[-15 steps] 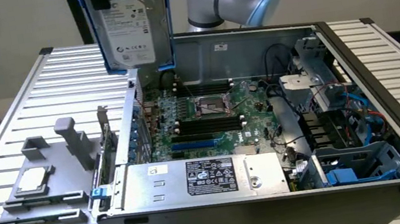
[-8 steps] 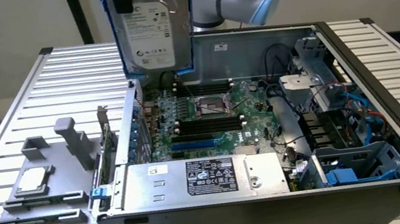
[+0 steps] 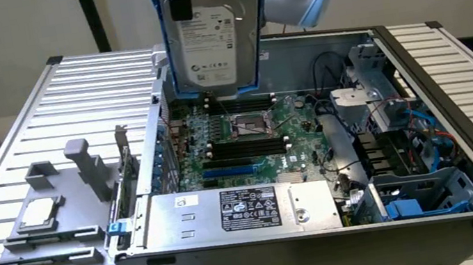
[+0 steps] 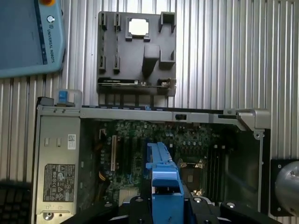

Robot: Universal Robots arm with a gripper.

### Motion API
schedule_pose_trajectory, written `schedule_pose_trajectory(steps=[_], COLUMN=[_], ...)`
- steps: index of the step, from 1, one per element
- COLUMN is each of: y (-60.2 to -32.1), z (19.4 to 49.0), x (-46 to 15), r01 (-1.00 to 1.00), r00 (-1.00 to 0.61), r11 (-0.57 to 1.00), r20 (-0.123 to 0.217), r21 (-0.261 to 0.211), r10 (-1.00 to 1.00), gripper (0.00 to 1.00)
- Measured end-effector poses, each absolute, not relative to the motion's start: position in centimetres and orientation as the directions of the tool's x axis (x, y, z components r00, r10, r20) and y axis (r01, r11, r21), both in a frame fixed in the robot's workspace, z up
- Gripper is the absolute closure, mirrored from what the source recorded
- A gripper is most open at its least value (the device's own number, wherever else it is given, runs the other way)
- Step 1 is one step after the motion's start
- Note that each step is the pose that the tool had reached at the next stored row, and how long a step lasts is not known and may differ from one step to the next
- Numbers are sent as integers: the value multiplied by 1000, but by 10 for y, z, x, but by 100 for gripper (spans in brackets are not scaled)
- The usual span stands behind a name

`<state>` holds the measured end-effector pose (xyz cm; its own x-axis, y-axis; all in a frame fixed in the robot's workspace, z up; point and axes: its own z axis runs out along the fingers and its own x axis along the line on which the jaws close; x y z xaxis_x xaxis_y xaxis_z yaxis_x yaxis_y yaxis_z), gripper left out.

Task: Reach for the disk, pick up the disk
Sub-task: 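Pick up the disk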

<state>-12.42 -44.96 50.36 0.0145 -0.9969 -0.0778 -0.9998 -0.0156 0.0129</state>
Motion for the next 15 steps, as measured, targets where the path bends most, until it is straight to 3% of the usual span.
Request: schedule_pose_trajectory(steps=[15], y=[-473], z=[500], x=[-56], r01=[-1000], r00=[15], r11=[-16], r20=[-78], r21=[13], r10=[-997], gripper=[67])
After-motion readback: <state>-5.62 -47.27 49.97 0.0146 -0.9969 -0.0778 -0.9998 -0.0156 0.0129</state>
